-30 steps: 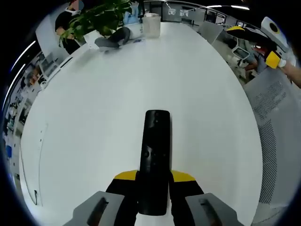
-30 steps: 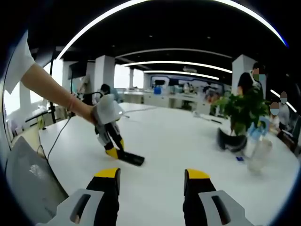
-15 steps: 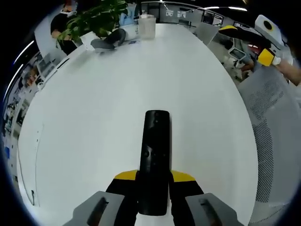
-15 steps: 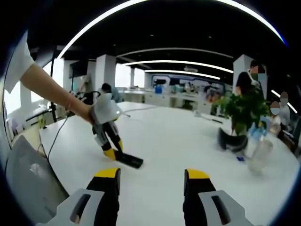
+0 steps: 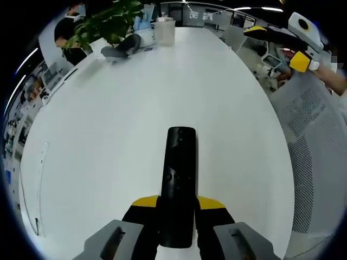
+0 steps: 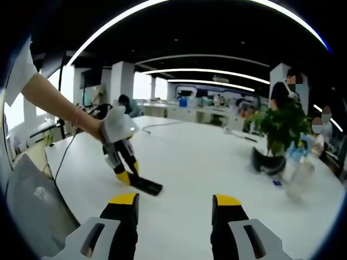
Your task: Press the specified remote control buttons in sequence, fully releasing each button before pressing the next.
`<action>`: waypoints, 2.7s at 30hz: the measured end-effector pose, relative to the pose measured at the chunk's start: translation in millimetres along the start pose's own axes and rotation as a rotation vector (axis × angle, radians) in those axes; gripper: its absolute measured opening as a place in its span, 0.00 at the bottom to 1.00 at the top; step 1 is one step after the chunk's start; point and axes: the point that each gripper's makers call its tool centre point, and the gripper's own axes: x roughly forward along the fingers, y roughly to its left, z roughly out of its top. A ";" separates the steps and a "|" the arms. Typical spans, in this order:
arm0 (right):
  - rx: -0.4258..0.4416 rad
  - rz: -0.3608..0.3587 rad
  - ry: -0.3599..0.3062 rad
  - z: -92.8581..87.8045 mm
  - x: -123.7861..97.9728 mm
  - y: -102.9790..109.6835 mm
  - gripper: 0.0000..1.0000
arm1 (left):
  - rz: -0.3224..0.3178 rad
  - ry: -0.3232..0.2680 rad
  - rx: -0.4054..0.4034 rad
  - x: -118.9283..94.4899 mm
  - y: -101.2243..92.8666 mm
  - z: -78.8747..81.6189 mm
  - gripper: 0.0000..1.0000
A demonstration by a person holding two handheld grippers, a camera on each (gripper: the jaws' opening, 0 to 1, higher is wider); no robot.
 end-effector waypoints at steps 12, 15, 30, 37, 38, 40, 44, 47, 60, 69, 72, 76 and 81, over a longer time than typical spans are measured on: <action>-0.002 0.005 0.001 0.0 0.3 1.3 0.51 | -0.006 0.003 0.014 -1.0 -11.3 -1.9 0.24; -0.002 0.006 0.005 -0.7 0.4 1.3 0.51 | -0.006 0.004 0.019 -1.2 -13.1 -2.3 0.24; -0.010 0.001 0.013 -2.1 0.9 0.2 0.51 | -0.007 0.002 0.029 -2.7 -25.9 -4.5 0.24; -0.011 0.001 0.013 -2.1 0.7 0.3 0.50 | -0.012 0.011 0.042 -3.1 -31.7 -5.5 0.24; -0.010 0.001 0.012 -2.1 0.6 0.3 0.50 | -0.013 0.012 0.044 -3.2 -32.7 -5.7 0.24; -0.010 0.001 0.012 -2.1 0.6 0.3 0.50 | -0.013 0.013 0.045 -3.3 -33.6 -5.9 0.24; -0.011 0.001 0.012 -2.2 0.5 0.5 0.50 | -0.013 0.011 0.044 -3.4 -36.2 -6.2 0.24; -0.010 0.003 0.012 -2.2 0.4 0.7 0.50 | -0.013 0.010 0.047 -3.5 -38.8 -6.4 0.24; -0.020 0.005 0.016 -2.6 0.6 1.3 0.50 | -0.016 0.007 0.053 -3.8 -53.8 -8.2 0.24; -0.022 0.008 0.018 -3.2 0.8 1.9 0.50 | -0.019 0.003 0.054 -4.0 -63.2 -8.6 0.24; -0.024 0.010 0.017 -2.9 0.8 2.3 0.50 | -0.020 0.004 0.059 -4.2 -67.5 -8.7 0.24; -0.025 0.013 0.019 -3.2 0.8 2.9 0.50 | -0.023 0.002 0.059 -4.4 -72.2 -9.0 0.24; -0.028 0.015 0.022 -3.6 0.9 3.3 0.50 | -0.024 0.000 0.063 -4.5 -77.8 -9.1 0.24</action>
